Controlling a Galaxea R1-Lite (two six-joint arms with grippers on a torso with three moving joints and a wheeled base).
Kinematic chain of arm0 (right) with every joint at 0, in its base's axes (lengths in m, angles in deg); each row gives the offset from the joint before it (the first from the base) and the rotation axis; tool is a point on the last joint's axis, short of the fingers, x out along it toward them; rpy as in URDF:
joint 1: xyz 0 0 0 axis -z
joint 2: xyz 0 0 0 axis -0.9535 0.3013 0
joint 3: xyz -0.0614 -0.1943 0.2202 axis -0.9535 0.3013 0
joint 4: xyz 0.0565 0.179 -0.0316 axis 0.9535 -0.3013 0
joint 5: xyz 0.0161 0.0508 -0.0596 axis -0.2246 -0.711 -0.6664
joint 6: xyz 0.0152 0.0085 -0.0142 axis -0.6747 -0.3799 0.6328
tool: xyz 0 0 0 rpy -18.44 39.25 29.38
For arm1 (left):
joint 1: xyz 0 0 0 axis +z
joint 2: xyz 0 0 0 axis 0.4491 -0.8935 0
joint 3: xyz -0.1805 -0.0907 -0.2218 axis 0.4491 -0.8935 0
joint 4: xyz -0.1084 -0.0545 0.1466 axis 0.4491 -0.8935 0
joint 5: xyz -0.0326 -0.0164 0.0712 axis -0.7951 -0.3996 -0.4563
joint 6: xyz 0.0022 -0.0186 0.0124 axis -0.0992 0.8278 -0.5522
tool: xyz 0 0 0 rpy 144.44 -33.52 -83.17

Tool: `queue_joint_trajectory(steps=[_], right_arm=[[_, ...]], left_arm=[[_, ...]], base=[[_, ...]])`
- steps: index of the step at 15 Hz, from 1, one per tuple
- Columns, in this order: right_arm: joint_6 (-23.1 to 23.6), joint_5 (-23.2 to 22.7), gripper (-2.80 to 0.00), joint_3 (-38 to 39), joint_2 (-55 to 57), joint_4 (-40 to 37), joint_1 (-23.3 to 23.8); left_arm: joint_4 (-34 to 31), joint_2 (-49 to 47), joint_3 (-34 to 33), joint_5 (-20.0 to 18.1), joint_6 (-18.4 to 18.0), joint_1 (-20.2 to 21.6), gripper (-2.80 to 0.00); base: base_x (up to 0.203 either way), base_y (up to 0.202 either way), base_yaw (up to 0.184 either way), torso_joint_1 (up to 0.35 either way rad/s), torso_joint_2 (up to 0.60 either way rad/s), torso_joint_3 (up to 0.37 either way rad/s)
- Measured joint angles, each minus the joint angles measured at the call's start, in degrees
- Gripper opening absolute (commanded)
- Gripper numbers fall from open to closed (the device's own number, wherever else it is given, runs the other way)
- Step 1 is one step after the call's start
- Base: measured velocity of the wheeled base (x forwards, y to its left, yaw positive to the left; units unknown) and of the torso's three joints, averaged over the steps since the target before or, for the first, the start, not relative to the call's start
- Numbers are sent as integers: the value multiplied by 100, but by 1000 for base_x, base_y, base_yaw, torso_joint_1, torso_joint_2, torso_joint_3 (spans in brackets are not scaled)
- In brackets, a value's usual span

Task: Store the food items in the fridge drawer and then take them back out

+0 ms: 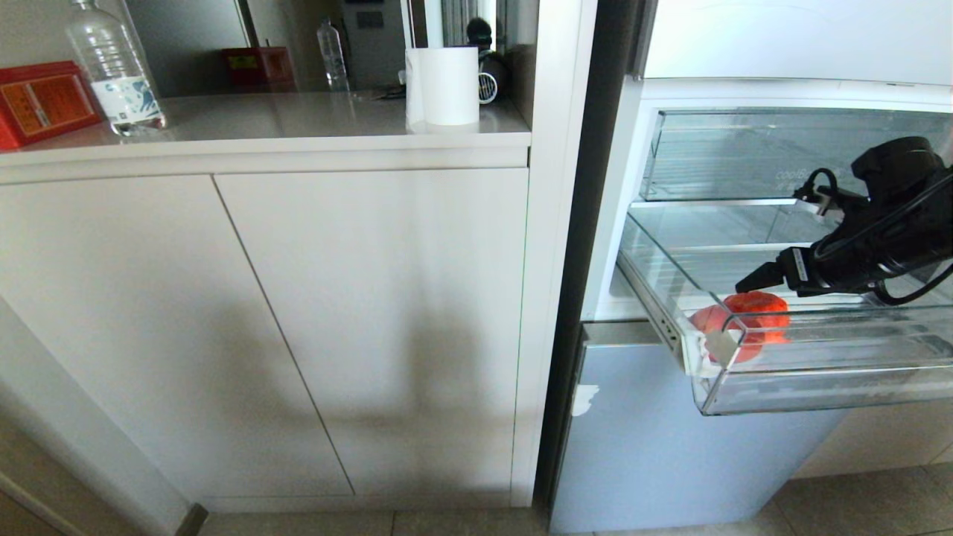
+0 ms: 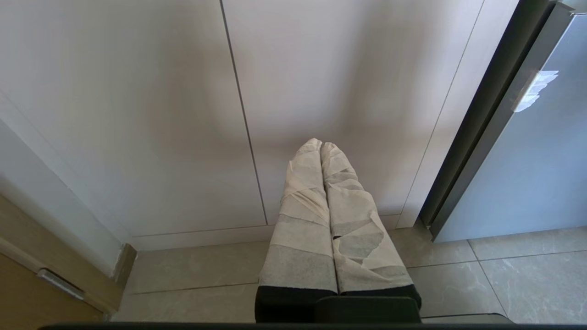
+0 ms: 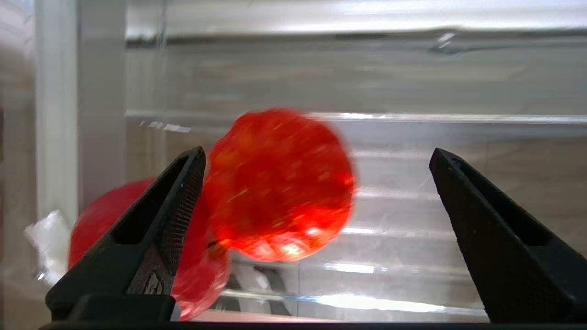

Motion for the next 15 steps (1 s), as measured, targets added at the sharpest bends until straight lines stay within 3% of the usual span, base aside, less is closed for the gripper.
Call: queue_joint_trajectory(steps=[15], right_arm=[[83, 171, 0, 369, 25, -117, -138]], left_arm=[[0, 0, 0, 0, 0, 1, -280]], base=[[0, 0, 0, 0, 0, 0]])
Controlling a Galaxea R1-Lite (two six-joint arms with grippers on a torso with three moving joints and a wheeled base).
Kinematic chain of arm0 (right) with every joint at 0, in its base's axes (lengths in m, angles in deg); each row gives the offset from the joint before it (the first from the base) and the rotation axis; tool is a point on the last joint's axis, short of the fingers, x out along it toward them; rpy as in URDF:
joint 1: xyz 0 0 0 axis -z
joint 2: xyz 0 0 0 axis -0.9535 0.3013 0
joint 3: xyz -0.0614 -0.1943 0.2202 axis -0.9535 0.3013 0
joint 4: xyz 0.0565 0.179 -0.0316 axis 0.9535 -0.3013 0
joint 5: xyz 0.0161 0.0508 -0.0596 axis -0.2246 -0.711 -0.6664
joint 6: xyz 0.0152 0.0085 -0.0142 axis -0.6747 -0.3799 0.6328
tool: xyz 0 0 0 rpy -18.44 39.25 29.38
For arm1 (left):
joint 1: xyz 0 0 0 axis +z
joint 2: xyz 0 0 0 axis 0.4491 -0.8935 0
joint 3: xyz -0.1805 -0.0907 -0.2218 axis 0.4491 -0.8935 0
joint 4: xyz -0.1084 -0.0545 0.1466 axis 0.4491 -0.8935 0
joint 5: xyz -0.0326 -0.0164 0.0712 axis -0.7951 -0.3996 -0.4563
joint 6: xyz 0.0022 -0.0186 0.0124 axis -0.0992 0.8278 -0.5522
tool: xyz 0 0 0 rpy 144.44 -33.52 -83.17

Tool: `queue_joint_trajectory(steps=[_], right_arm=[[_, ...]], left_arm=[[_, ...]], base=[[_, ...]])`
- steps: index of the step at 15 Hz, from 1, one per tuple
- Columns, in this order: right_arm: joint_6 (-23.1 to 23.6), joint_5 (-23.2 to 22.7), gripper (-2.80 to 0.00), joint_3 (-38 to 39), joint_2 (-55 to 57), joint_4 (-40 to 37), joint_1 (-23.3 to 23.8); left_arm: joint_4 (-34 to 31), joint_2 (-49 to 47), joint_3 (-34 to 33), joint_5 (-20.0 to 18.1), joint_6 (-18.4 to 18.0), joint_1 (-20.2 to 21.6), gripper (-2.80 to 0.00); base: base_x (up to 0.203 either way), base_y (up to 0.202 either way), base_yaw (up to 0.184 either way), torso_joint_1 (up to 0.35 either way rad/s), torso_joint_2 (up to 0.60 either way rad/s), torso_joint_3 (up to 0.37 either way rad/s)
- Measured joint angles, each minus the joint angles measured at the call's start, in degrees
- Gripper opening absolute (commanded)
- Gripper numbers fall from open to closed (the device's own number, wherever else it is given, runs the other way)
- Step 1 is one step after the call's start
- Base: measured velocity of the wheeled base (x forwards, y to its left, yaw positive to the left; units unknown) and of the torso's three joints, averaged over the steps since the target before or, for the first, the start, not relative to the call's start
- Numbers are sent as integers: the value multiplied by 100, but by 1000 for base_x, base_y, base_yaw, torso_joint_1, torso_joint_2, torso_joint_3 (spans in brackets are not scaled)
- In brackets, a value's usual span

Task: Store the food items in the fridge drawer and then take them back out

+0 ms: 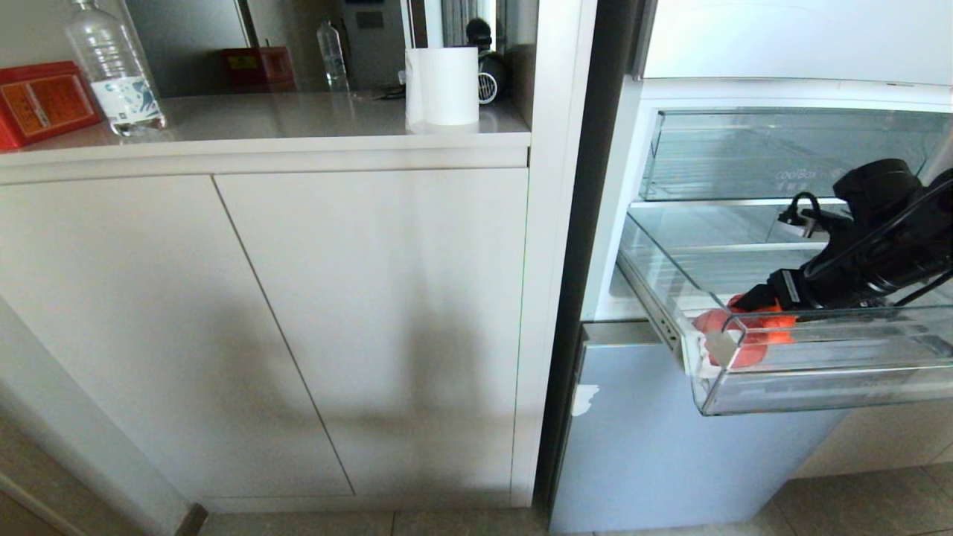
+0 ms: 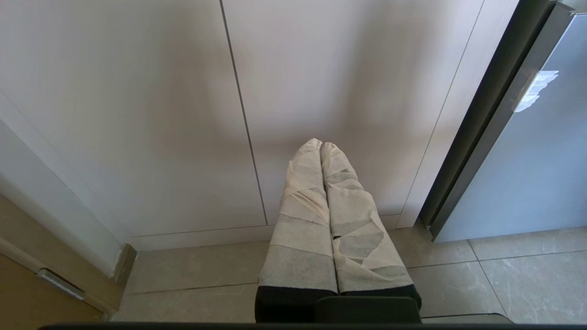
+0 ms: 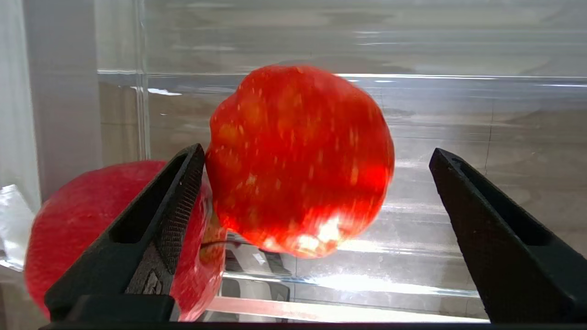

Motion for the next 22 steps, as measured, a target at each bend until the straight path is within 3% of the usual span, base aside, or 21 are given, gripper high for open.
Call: queue_joint_trajectory(steps=[1, 2, 14, 22], right_arm=[[2, 0, 0, 12, 16, 4, -2], [2, 0, -280, 21, 28, 9, -4], [-70, -39, -280, -175, 4, 93, 17], [-265, 9, -280, 306, -1412, 517, 151]], left_arm=[[0, 0, -2, 1, 0, -1, -280], [0, 0, 0, 0, 0, -1, -280], [0, 0, 0, 0, 0, -1, -280], [0, 0, 0, 2, 0, 0, -280]], base=[[0, 0, 0, 0, 0, 0], [0, 0, 0, 0, 0, 0], [0, 0, 0, 0, 0, 0], [0, 0, 0, 0, 0, 0]])
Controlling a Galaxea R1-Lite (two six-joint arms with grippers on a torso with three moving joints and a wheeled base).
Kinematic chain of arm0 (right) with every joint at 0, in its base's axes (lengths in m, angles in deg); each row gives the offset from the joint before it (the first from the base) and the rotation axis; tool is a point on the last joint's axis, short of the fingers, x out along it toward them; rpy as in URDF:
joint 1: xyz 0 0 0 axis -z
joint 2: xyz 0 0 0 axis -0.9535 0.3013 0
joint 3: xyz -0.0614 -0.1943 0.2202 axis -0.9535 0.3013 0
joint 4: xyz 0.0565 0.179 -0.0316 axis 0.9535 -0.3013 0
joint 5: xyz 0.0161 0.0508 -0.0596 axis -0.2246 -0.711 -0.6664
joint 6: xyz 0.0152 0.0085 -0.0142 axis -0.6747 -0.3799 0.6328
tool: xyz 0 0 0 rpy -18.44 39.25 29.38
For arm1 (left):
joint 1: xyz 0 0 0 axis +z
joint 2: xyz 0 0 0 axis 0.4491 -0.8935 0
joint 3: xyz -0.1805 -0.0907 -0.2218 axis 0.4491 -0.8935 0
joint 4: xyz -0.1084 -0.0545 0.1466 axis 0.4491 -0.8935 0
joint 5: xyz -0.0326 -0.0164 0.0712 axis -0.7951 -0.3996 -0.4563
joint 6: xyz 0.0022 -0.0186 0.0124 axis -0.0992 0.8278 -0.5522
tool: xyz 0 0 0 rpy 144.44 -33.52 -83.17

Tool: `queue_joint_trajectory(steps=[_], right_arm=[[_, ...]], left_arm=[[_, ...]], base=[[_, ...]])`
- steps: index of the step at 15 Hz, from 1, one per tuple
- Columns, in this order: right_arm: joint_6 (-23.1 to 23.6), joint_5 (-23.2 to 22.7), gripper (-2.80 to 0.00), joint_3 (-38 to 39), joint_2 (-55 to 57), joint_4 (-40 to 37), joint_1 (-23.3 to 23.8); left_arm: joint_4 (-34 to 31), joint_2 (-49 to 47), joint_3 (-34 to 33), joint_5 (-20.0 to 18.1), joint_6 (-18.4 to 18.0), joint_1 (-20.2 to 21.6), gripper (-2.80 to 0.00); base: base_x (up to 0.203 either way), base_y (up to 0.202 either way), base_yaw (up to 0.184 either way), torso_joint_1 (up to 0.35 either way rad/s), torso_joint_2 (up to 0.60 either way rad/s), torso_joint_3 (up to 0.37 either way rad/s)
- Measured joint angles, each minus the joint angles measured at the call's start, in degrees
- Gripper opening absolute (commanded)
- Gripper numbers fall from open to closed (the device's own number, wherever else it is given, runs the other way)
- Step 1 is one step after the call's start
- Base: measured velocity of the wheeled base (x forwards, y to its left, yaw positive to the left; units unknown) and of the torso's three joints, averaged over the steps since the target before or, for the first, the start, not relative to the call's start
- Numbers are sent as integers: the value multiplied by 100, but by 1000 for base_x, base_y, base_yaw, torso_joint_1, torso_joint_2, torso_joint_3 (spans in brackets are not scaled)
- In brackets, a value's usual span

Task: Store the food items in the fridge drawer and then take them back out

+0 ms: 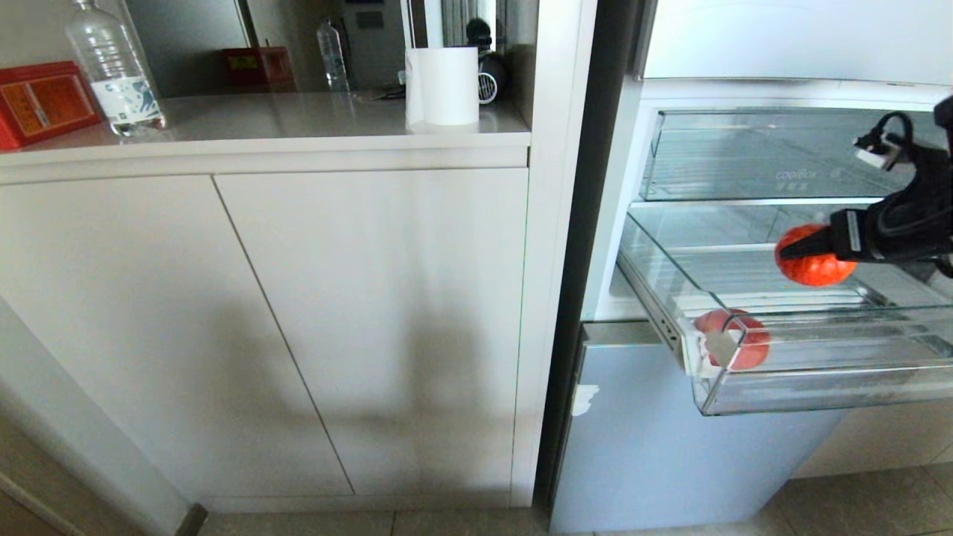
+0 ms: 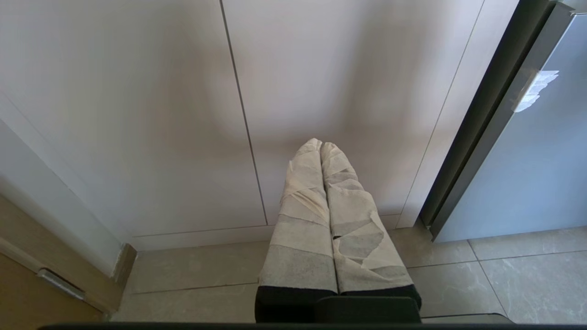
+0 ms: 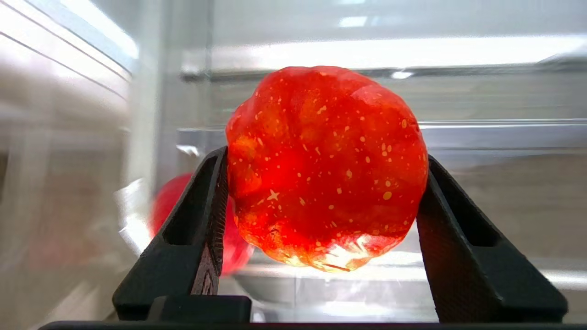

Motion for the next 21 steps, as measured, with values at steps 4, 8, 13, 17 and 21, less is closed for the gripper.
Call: queue_joint_trajectory(steps=[4, 8, 13, 17, 21], right_arm=[[17, 40, -280, 966, -1290, 544, 227], [98, 46, -280, 2115, -2584, 1094, 717], [172, 41, -280, 3503, -3621, 1979, 1120], [171, 37, -280, 3963, -4005, 2301, 1167], [151, 42, -280, 4182, -4163, 2293, 1183]], left_arm=[[0, 0, 0, -2, 0, 0, -280], [0, 0, 0, -2, 0, 0, -280], [0, 0, 0, -2, 1, 0, -280], [0, 0, 0, -2, 0, 0, -280], [0, 0, 0, 0, 1, -1, -280]], base=[[0, 0, 0, 0, 0, 0], [0, 0, 0, 0, 0, 0], [0, 0, 0, 0, 0, 0], [2, 2, -49, 1, 1, 1], [-2, 8, -177, 1, 4, 1]])
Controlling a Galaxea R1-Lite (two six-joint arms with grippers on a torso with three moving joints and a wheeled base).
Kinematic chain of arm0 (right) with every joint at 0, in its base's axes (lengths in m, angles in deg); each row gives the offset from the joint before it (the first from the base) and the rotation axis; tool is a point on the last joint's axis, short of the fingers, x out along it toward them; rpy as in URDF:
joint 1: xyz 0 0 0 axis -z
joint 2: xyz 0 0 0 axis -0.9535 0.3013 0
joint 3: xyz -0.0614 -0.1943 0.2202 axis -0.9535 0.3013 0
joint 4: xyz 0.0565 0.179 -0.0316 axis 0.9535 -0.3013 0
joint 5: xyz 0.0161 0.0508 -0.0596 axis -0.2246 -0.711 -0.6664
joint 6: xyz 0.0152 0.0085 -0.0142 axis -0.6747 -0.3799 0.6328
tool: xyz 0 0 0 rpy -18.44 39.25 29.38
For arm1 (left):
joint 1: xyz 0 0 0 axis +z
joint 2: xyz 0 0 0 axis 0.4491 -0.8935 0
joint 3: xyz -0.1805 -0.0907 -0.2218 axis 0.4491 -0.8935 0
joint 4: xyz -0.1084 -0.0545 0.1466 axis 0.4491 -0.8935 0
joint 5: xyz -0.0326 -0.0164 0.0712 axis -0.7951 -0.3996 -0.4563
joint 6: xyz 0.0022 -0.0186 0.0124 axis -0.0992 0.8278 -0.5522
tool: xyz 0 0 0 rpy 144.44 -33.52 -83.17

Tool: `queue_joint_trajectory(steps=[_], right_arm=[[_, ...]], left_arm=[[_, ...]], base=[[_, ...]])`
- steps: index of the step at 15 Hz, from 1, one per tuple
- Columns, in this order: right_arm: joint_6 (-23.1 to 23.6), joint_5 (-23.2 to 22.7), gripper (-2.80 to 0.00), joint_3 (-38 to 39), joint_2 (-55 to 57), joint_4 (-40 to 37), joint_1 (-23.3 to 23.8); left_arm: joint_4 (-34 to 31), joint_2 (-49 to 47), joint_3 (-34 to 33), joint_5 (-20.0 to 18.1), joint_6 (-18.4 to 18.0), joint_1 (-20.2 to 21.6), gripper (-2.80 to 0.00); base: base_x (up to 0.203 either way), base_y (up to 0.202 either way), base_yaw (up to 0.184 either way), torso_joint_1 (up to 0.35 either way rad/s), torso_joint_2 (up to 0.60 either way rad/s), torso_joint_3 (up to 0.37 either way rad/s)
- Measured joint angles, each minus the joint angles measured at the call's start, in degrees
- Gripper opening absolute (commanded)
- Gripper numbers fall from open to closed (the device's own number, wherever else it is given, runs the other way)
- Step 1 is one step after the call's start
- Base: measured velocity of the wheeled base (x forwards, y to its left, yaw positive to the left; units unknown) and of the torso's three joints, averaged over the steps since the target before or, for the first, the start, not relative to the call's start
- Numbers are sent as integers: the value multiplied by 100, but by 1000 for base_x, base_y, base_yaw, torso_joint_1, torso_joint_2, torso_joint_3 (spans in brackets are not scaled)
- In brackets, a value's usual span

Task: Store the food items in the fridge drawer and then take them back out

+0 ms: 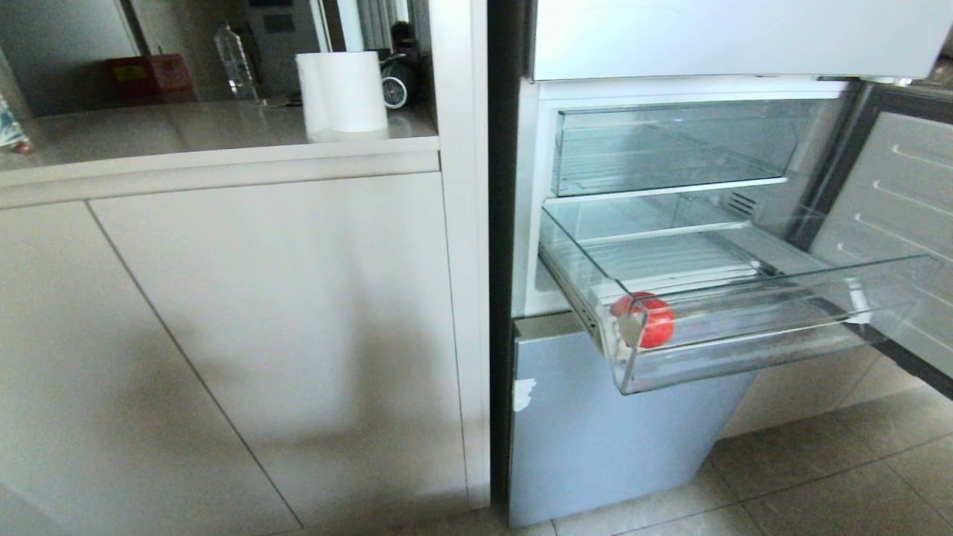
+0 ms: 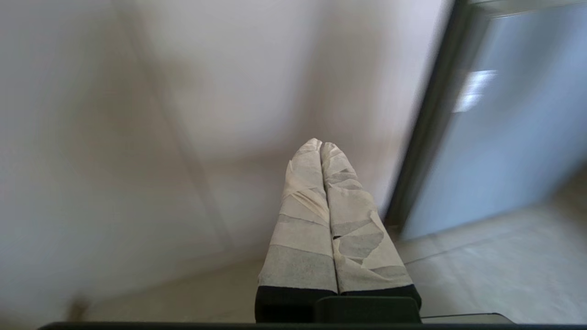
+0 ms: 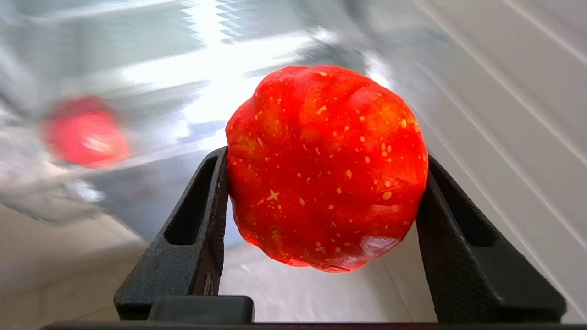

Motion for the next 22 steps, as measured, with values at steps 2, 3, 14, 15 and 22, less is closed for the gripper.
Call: queue_joint_trajectory(steps=[2, 3, 14, 15, 22], right_arm=[[-7, -2, -280, 102, -64, -1, 48], [-10, 0, -280, 147, -96, 1, 88], [-872, -22, -280, 490, -108, 297, 1196], [-1068, -21, -280, 514, 3, 457, 1552], [-1614, -156, -280, 849, 1888, 3007, 3484]], left_arm=[[0, 0, 0, -2, 1, 1, -280], [0, 0, 0, 0, -1, 1, -280], [0, 0, 0, -2, -1, 0, -280], [0, 0, 0, -2, -1, 0, -280], [0, 0, 0, -2, -1, -2, -280]], base=[[1, 7, -179, 4, 1, 1], [-1, 8, -177, 2, 2, -2], [-1, 5, -122, 0, 1, 1], [0, 0, 0, 0, 0, 0], [0, 0, 0, 0, 0, 0]])
